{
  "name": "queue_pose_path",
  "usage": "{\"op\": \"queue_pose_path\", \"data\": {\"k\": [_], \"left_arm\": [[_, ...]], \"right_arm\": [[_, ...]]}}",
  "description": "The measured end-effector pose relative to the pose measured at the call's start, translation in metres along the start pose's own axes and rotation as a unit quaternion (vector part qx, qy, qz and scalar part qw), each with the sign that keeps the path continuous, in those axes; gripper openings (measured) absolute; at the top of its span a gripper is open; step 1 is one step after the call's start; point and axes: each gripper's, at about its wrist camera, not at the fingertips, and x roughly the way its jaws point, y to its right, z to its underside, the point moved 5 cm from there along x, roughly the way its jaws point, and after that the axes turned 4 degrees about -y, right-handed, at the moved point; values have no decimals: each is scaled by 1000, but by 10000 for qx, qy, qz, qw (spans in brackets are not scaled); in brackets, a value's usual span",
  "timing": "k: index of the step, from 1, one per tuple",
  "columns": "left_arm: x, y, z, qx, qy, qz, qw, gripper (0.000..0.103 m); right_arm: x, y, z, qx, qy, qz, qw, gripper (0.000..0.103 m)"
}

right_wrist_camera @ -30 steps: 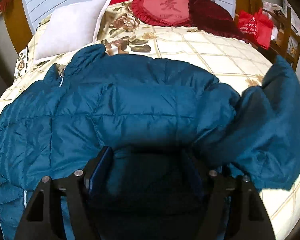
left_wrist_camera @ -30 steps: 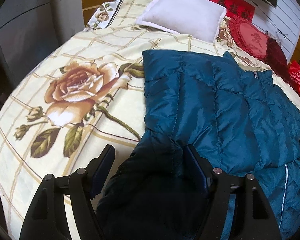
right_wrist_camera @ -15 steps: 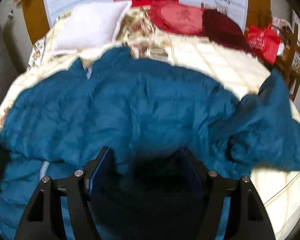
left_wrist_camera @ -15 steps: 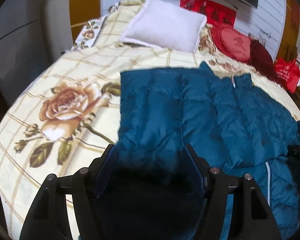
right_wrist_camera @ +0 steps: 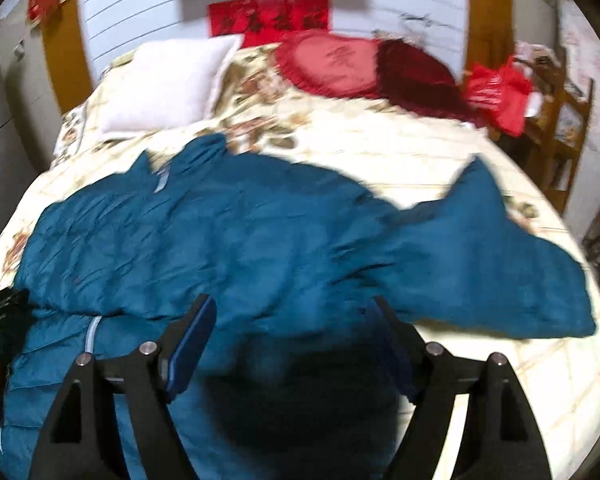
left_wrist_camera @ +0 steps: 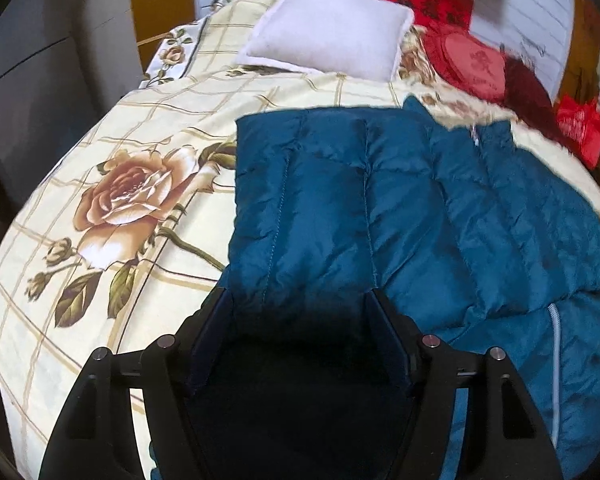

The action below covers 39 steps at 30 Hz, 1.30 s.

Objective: Fold large clothes

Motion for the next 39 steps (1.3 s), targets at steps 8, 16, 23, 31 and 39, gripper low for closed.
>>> {"op": "queue_pose_path", "data": {"k": [8,16,23,31,39], "left_arm": [[-35,9,-7,-143,542,499,9972,67],[-26,7,-8,-224,387,587,9973,67],[-16,-5,-6,-572,193,778,9951,67],[-10,-5,-3,-540,160,675,9961,67],[-21,-3,-4,-416,305,532,9973,67]], "right_arm": [[-3,126,-10,906,64,961,9912,81],[31,274,2,1907,-333,1911,9623,81],[47,366,20,2584,-523,2383,9347,82],[71,395,45,3073,-562,2016,9283,87],[32,345,5,2477,112,1567,9560,13]]}}
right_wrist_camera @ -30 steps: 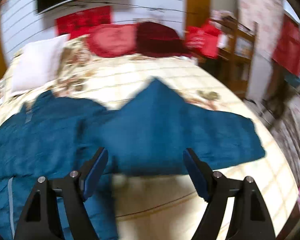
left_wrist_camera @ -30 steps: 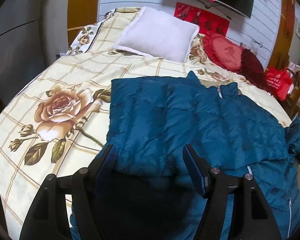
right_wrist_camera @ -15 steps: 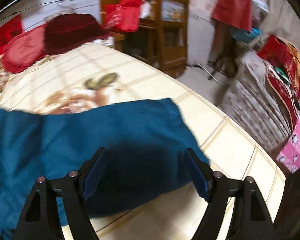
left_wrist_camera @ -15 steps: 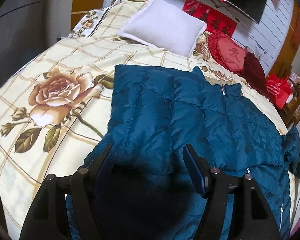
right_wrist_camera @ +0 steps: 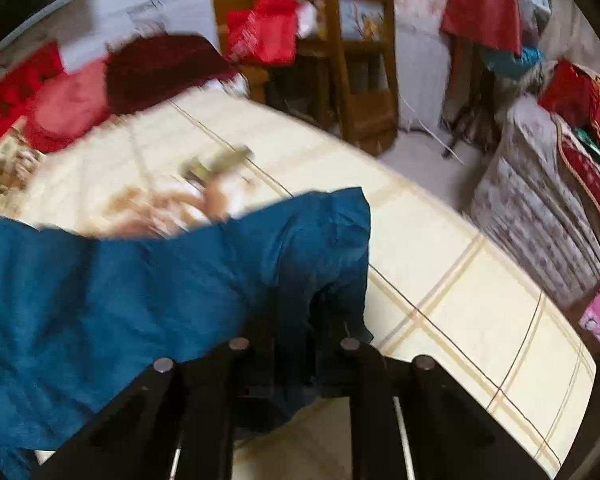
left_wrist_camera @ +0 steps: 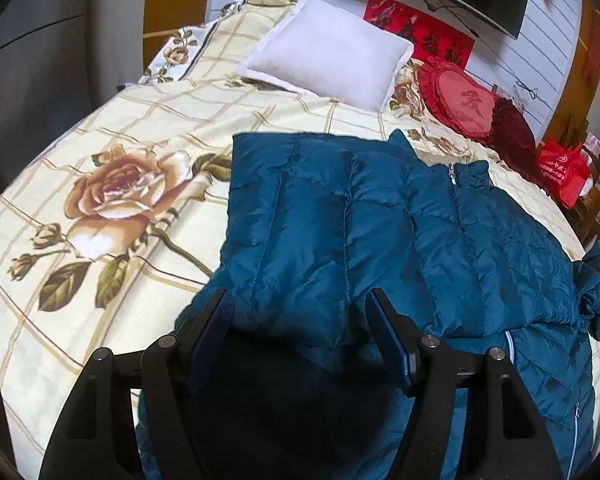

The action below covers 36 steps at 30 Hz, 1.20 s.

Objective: Fold large clothes

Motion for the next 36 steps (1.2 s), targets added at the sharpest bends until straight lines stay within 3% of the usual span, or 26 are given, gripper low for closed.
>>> {"op": "queue_pose_path", "data": {"k": [3,7,12,18,23,32,33,35,36], "left_arm": [[-7,1,-3,60,101,-83,9999,67],[-11,1,-4,127,131,-224,9996,67],[-14,-3,-4,136,127,-351,9992,67],[-20,-15,-8,41,164,-405,9990,67],[-21,-30,-10,-185,125,-360,9991,67],[-27,-49,-15,-683,128,-120,9975,67],[-28,-50,-15,-692,131,-105,9975,67],[-29,-50,-14,-649,128,-132,9977,67],[-29,-51,-14,-644,127,-143,9977,67]], "right_arm": [[-50,-32,-18,-104,488,-531,9973,13],[-125,-98,-35,-681,1057,-1329,9831,13],[-211,-207,-30,-1709,1328,-2306,9487,12],[-282,-334,18,-2829,1082,-3345,8924,12],[-307,-412,80,-3548,934,-3629,8566,9],[-295,-495,181,-3800,176,-4083,8298,8],[-290,-500,188,-3858,90,-4036,8296,11],[-270,-510,202,-4179,-154,-3649,8318,46],[-255,-507,211,-4273,-339,-3467,8343,82]]}}
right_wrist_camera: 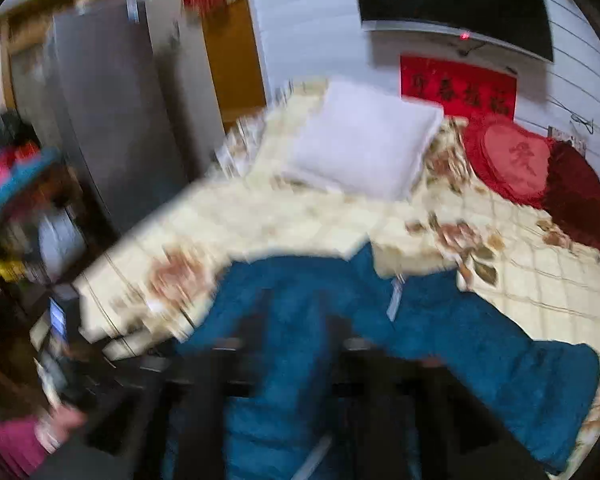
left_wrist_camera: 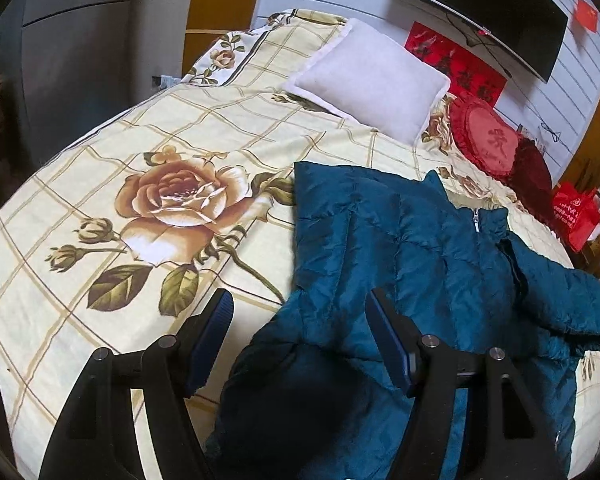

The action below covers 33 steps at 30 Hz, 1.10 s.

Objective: Fold large clothes

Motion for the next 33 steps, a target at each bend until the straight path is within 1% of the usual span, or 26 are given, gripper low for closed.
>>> {"op": "queue_pose_path", "data": {"k": [1,2,3,5,6,8,9,10,11,12,13,14,15,17,19,20,22,23,24,25,26,27,28,29,31,33], "left_arm": [[1,-1,0,-24,-13,2,10000,67],[2,-2,0,-63,-41,24,10000,67],[4,-2,0,-116,-88,58,9999,67],[5,-3,1,-214,-163,152,9995,67],[5,-2,2,-252,-188,218,9993,67],[4,-1,2,-195,-172,204,9995,67],[3,-1,2,-147,-156,159,9996,67],[2,-1,2,-122,-138,132,9997,67],[0,-3,1,-121,-112,124,9998,67],[0,-5,0,-140,-98,134,9998,67],[-2,-8,-2,-196,-84,157,9997,67],[-2,-11,-4,-260,-80,177,9995,67],[-3,-15,-6,-386,-73,227,9990,67],[-6,-21,-10,-616,-41,335,9975,67],[-10,-27,-13,-855,18,465,9953,67],[-13,-30,-14,-979,71,555,9936,67],[-17,-33,-15,-1092,168,641,9918,67],[-17,-32,-16,-1088,199,663,9916,67],[-17,-31,-16,-1066,210,681,9917,67],[-16,-29,-16,-1015,214,715,9920,67],[-15,-27,-16,-985,201,747,9921,67],[-13,-24,-16,-959,170,803,9920,67],[-11,-22,-16,-946,134,866,9917,67],[-8,-19,-15,-944,64,980,9907,67],[-5,-13,-12,-966,-45,1222,9878,67],[-2,-6,-10,-938,-137,1331,9866,68]], "right_arm": [[7,7,10,33,-85,127,9999,92],[19,14,21,-8,-223,398,9990,92],[37,22,37,-165,-512,838,9950,91],[59,38,55,-185,-704,1257,9894,86],[72,49,64,-39,-749,1316,9885,83],[103,79,83,391,-965,1482,9835,75],[113,92,90,562,-1101,1596,9794,55],[118,100,94,684,-1161,1616,9776,35],[115,107,96,875,-1023,1458,9801,27],[108,109,96,980,-881,1336,9822,18],[93,106,91,1095,-613,1108,9859,15],[83,102,85,1138,-433,955,9880,15],[69,95,77,1185,-180,712,9902,14],[45,71,54,1195,246,64,9925,14],[40,46,36,1119,386,-402,9922,14],[45,28,28,1051,383,-644,9916,14],[64,0,20,933,268,-897,9912,14],[73,-11,20,899,203,-954,9912,14],[90,-24,21,899,59,-1068,9902,14],[103,-33,23,928,-78,-1171,9887,17],[122,-41,29,991,-378,-1367,9849,21],[139,-46,36,1073,-736,-1532,9796,32],[150,-48,44,1165,-1010,-1699,9733,41],[154,-47,49,1215,-1099,-1750,9708,42],[138,-36,53,1109,-901,-1602,9767,43],[111,-23,58,1055,-681,-1530,9802,43]]}}
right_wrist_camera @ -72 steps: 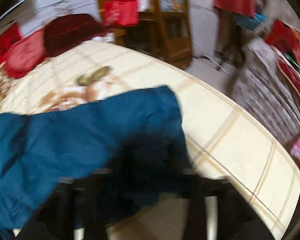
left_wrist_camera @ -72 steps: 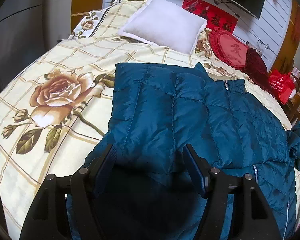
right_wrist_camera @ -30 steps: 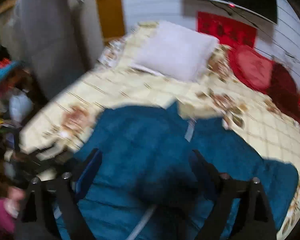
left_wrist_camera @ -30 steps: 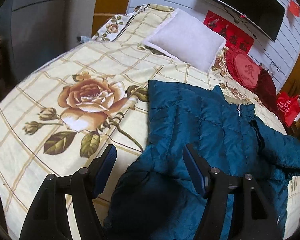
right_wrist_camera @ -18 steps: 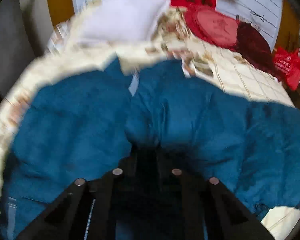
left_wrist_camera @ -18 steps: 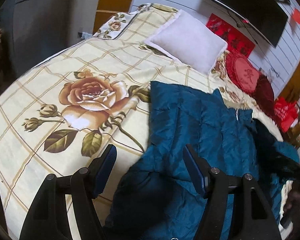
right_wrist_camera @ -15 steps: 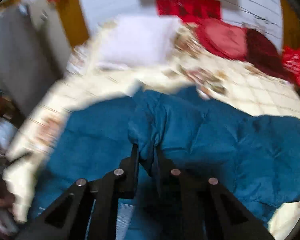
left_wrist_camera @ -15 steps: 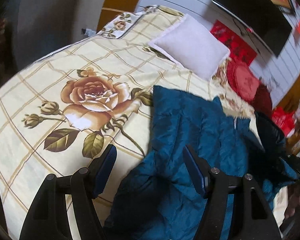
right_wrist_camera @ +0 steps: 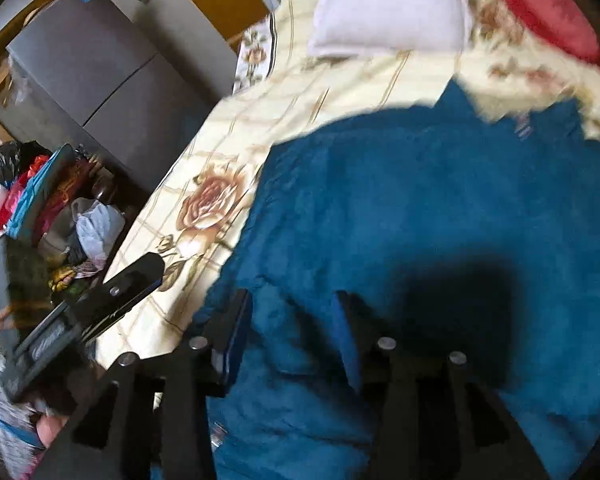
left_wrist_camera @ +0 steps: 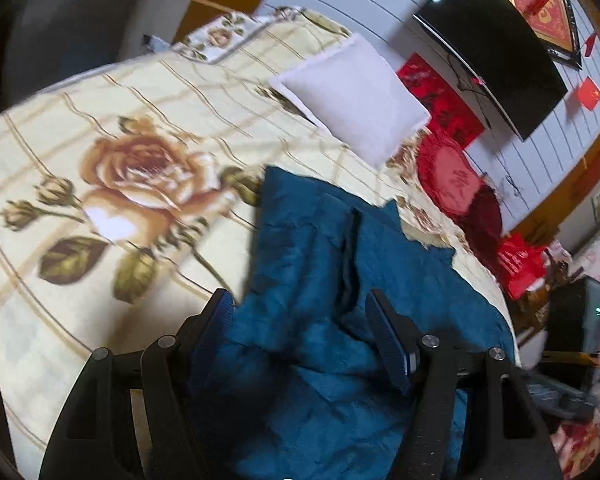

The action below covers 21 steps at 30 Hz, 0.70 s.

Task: Fold large clothes
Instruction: 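Press the folded jacket flat with both grippers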

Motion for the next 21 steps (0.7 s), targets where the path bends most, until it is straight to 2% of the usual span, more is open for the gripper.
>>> {"op": "queue_pose_path", "data": {"k": [2,5,7,10,12,14,16,18,19,21], "left_arm": [[6,8,4,61,-66,73,9999,70],[17,21,10,168,-227,178,9994,71],[30,29,15,233,-409,44,9989,70],[51,44,16,420,-555,-250,9973,71],[65,52,17,465,-619,-430,9961,64],[76,66,19,656,-661,-433,9947,24],[76,88,22,1147,-569,-695,9893,16],[58,106,18,1495,-283,-665,9861,15],[47,109,15,1564,-123,-585,9859,15],[24,106,9,1538,126,-473,9869,25]], "right_arm": [[-46,12,8,-49,274,38,9996,43],[-110,31,19,-252,606,667,9956,50],[-152,52,31,-376,866,1320,9867,69],[-196,93,45,-126,985,1773,9791,72],[-220,120,53,304,1063,1841,9767,72],[-241,144,64,721,1233,1894,9715,72],[-261,162,74,1062,1442,1947,9644,72],[-270,174,79,1253,1599,2019,9581,72],[-273,181,81,1345,1659,2048,9552,72],[-268,186,80,1425,1648,2094,9532,72]]}}
